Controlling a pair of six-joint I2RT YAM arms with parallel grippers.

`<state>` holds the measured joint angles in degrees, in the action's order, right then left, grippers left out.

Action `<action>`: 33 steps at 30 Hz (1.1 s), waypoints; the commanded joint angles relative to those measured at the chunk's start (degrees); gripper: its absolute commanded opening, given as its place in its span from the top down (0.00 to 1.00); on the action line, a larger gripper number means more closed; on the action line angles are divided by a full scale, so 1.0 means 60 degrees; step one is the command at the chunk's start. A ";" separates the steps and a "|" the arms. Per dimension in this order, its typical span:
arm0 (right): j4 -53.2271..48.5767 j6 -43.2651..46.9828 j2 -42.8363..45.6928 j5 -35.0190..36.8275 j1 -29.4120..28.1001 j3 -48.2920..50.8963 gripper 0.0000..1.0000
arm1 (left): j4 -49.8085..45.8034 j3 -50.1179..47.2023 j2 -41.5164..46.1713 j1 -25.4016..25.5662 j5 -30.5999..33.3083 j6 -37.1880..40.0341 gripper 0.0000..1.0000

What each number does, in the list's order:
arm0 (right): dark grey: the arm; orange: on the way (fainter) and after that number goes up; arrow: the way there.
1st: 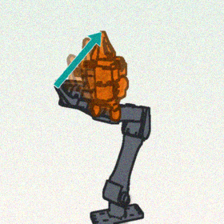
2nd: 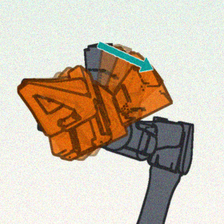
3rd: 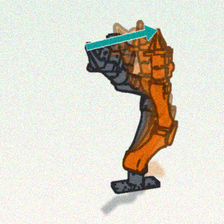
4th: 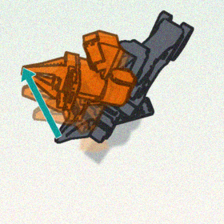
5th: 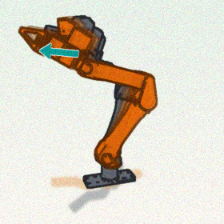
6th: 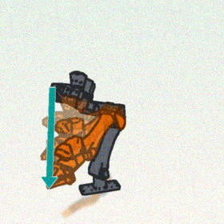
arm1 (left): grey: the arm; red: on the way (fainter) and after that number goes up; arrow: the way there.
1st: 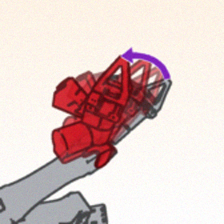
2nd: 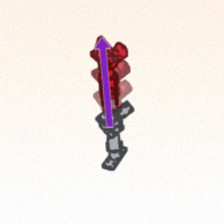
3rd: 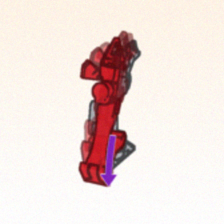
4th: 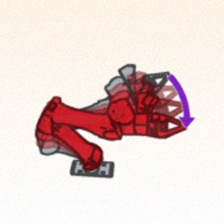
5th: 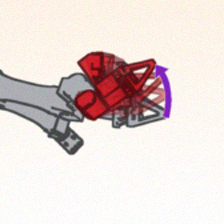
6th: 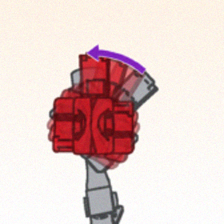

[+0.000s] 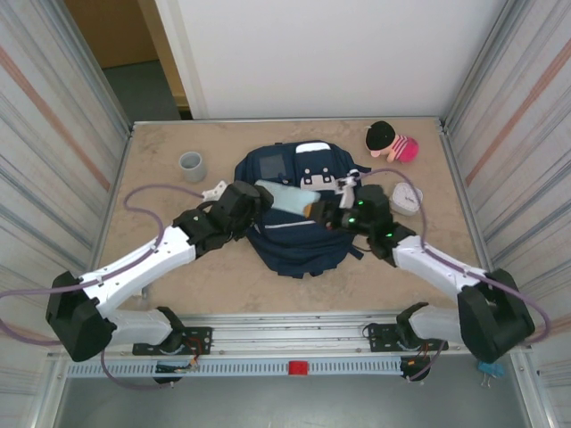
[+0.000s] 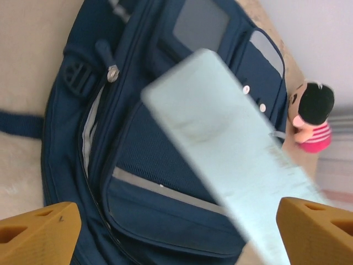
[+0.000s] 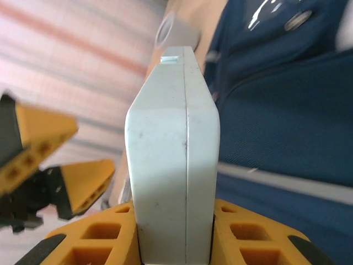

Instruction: Pack books, pencil case, and school supplies into a backpack

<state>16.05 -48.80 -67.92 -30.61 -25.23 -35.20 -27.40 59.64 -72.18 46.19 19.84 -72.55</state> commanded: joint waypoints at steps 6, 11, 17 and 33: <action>-0.2828 0.1152 0.1333 -0.3385 0.4595 -0.0577 0.84 | 0.1000 0.0470 -0.1100 0.0209 0.0304 0.8451 0.13; -0.2766 0.0482 0.0707 -0.4733 0.6967 -0.0608 0.85 | 0.2775 0.0511 -0.1999 0.0381 -0.2405 1.3051 0.16; -0.3044 0.0388 0.0791 -0.4699 0.7818 -0.0648 0.85 | 0.2681 0.1325 -0.3934 0.0493 -0.4769 1.6277 0.18; -0.4108 0.0937 0.1249 -0.4251 0.7851 -0.0849 0.85 | 0.3761 0.2101 -0.5963 0.0530 -0.3008 1.6440 0.58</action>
<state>-7.31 -45.56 -62.30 -55.33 21.52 -38.06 -8.99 72.10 -108.64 49.78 -3.53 26.39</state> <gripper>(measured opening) 0.291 0.513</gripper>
